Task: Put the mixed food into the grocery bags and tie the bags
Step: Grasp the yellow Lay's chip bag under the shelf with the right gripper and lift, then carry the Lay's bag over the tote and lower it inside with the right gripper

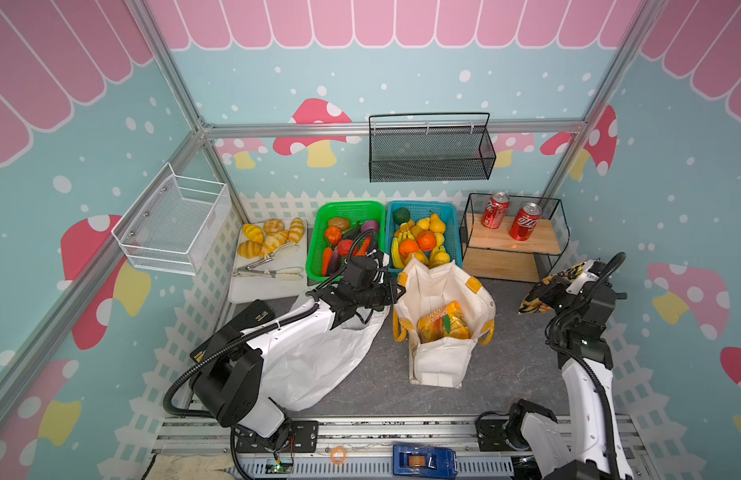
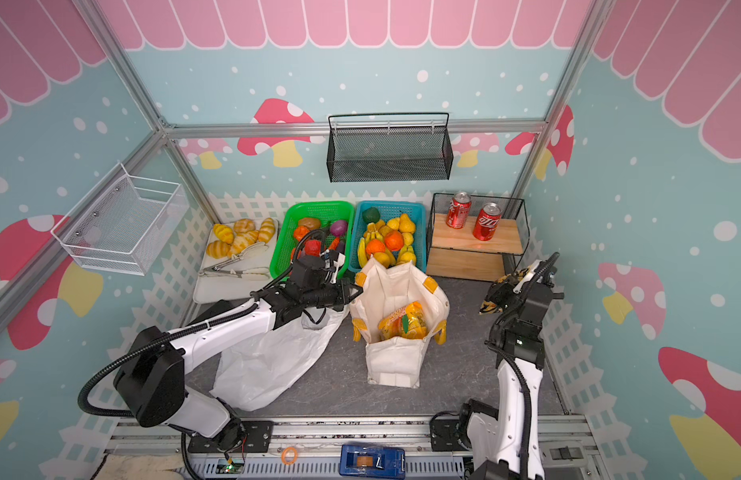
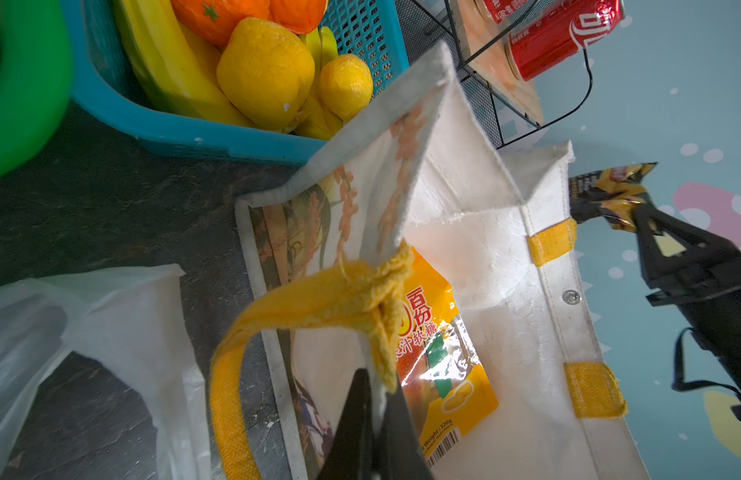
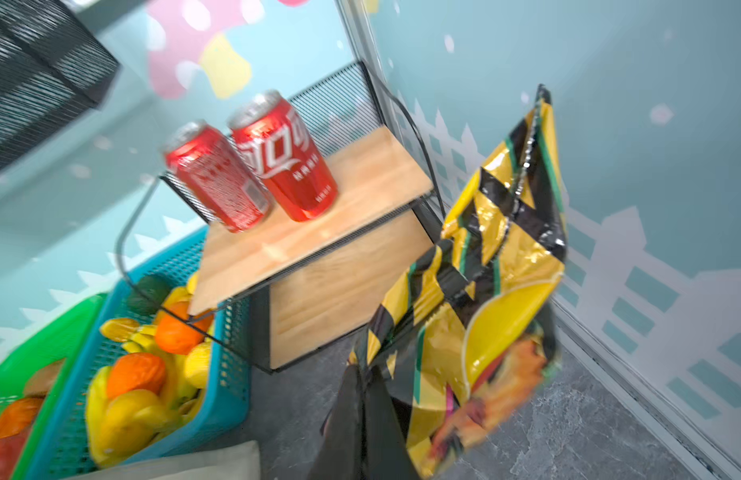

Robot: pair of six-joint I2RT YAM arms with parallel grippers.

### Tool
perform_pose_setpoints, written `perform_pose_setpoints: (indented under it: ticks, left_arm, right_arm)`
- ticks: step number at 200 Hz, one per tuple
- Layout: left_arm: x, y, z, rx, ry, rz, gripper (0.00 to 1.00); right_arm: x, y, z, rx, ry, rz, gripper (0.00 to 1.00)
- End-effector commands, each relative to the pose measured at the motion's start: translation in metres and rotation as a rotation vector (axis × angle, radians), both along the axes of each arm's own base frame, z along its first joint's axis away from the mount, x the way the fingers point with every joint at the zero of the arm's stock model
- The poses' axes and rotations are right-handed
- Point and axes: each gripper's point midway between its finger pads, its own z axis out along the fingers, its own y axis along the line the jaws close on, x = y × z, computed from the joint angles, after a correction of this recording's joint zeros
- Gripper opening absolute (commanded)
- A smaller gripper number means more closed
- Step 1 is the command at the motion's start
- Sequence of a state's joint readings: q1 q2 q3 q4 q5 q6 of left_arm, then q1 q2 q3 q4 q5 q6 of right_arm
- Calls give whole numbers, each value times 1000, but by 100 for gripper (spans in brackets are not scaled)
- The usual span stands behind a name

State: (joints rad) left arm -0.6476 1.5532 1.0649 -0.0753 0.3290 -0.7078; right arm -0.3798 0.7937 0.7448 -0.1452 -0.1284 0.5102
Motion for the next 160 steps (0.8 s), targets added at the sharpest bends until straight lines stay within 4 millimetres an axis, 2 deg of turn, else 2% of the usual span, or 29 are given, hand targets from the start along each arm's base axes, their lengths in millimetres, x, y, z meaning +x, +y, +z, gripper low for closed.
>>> perform_pose_setpoints:
  ticks: [1, 42, 63, 79, 92, 116, 138, 160]
  left_arm:
    - [5, -9, 2, -18, -1, -1, 0]
    - [5, -16, 3, -14, -9, -4, 0]
    - [5, -23, 8, -11, -19, -13, 0]
    - [5, -28, 10, -9, -22, -23, 0]
    - [5, -30, 9, -4, -22, -22, 0]
    - [6, -33, 8, 2, -19, -20, 0]
    - [8, -34, 7, 3, -18, -19, 0]
    - [8, -37, 8, 5, -19, -20, 0]
  right_arm:
    - [-15, 34, 43, -36, -26, 158, 0]
    - [-39, 106, 153, -91, -262, 521, 0]
    - [-53, 139, 193, -117, -340, 687, 0]
    - [-65, 163, 211, -115, -384, 813, 0]
    - [-75, 179, 217, -110, -407, 902, 0]
    - [-85, 197, 209, -86, -394, 1013, 0]
    - [-84, 204, 187, -67, -323, 1051, 0]
    - [-78, 210, 152, -28, -232, 1089, 0]
